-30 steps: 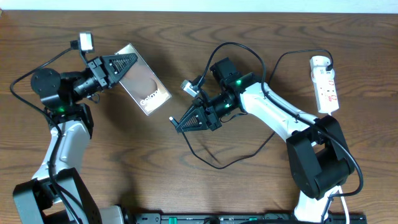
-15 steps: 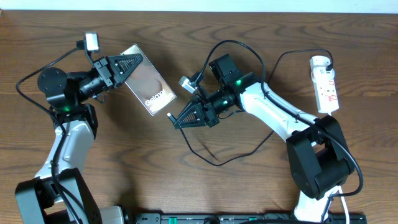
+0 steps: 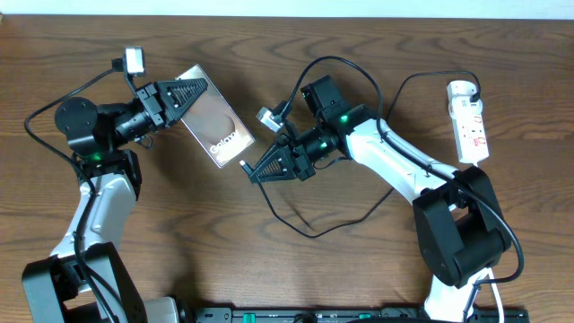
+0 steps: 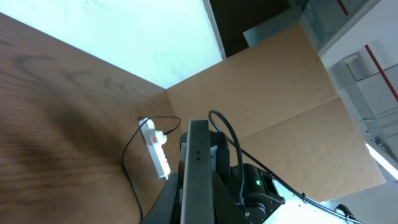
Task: Plug charger to phone and switch on socket
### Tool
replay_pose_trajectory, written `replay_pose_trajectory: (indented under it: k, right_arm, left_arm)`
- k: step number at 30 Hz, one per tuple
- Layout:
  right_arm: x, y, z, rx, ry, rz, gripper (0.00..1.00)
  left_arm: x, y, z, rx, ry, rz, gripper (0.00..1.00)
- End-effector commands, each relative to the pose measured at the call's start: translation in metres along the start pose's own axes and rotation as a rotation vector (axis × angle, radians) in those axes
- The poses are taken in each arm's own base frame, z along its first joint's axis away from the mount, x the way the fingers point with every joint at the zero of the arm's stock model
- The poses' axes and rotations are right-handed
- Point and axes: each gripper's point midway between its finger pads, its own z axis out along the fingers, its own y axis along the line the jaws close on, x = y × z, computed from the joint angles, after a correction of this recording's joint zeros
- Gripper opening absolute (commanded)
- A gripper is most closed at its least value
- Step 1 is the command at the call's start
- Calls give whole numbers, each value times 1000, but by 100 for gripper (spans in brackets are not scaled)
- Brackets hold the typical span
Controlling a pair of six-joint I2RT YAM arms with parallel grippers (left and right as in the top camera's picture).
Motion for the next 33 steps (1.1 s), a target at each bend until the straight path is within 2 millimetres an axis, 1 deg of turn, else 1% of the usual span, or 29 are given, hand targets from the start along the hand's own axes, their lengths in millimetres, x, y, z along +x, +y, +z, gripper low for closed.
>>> replay_pose_trajectory:
  k: [1,25,33]
  right_arm:
    - [-4,4,0,-27,-6,2,1]
    - [-9,2,0,-27,-7,-10,1]
    - [-4,-5,1,-28,-5,-10,1]
  left_arm:
    - [4,-5,0,10,19,25,7]
    - [4,-7,1,14,21,19,7]
    - [2,-10,1,19,8,47,7]
